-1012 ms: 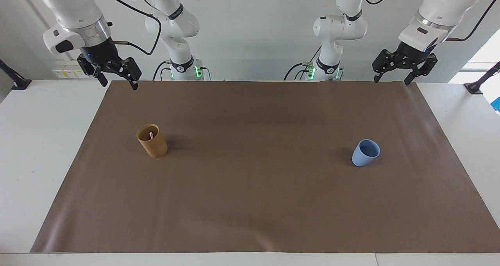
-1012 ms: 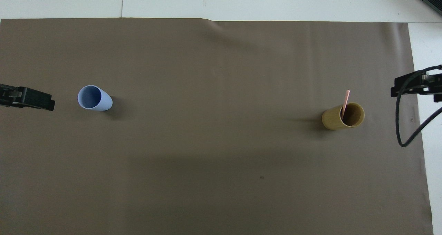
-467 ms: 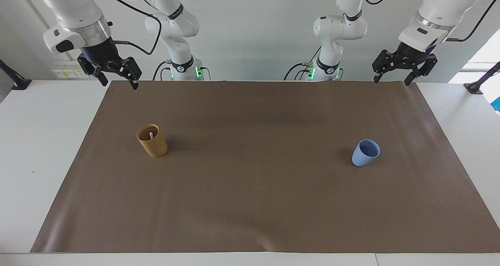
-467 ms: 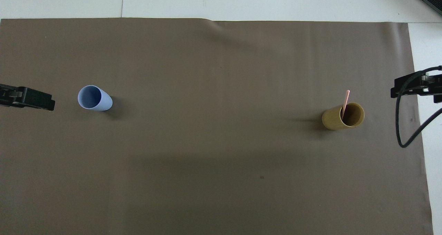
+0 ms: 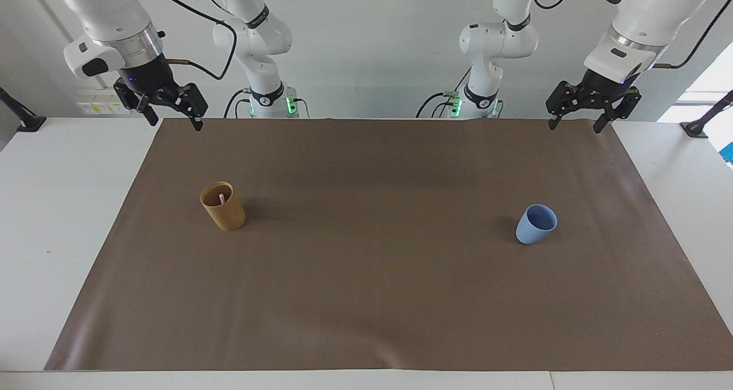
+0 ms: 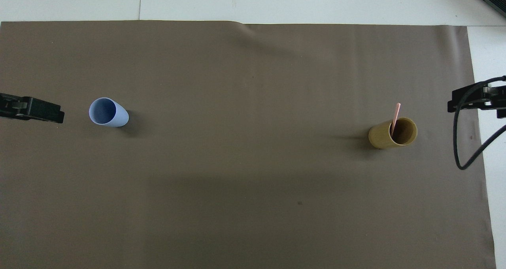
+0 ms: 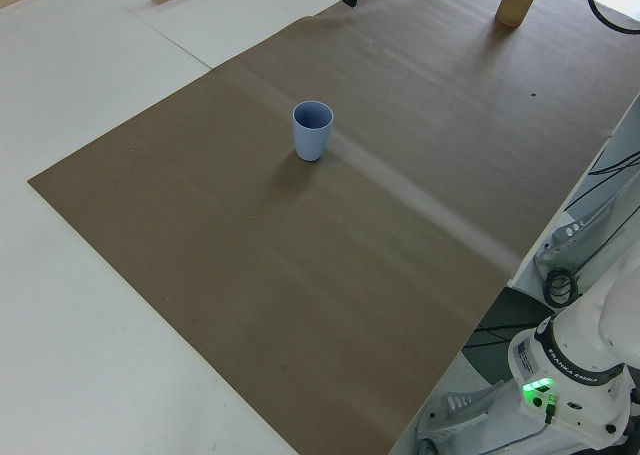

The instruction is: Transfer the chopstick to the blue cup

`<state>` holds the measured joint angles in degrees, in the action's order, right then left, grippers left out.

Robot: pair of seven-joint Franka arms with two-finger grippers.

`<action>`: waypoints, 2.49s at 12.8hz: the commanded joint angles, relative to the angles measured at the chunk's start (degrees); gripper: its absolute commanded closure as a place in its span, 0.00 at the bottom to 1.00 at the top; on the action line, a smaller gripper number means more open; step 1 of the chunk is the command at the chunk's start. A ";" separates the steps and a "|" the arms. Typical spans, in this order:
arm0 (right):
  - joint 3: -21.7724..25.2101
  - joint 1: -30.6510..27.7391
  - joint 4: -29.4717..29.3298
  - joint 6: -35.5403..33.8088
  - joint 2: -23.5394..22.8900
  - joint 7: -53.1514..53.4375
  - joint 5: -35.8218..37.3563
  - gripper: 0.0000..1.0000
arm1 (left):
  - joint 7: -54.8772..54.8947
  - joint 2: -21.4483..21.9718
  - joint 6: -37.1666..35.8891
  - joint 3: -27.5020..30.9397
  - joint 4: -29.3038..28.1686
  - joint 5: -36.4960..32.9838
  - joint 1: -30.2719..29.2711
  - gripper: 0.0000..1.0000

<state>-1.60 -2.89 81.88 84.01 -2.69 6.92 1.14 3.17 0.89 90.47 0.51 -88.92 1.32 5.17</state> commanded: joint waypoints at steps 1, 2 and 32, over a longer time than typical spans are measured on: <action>-0.07 -0.45 1.70 -0.34 1.55 -0.77 -0.88 0.00 | 0.17 0.78 7.68 -0.34 -7.03 0.00 -2.18 0.00; -0.07 -0.45 1.70 -0.34 1.55 -0.77 -0.88 0.00 | 0.08 0.26 10.32 -0.34 -9.06 0.00 -2.53 0.00; 0.02 -0.53 2.67 -0.34 1.98 -0.85 -0.96 0.00 | 7.20 -13.81 36.98 -0.42 -24.29 5.62 -6.66 1.00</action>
<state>-1.57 -2.90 82.69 84.00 -2.24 6.92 1.14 10.17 -13.67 128.15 -0.25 -112.33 5.49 -1.76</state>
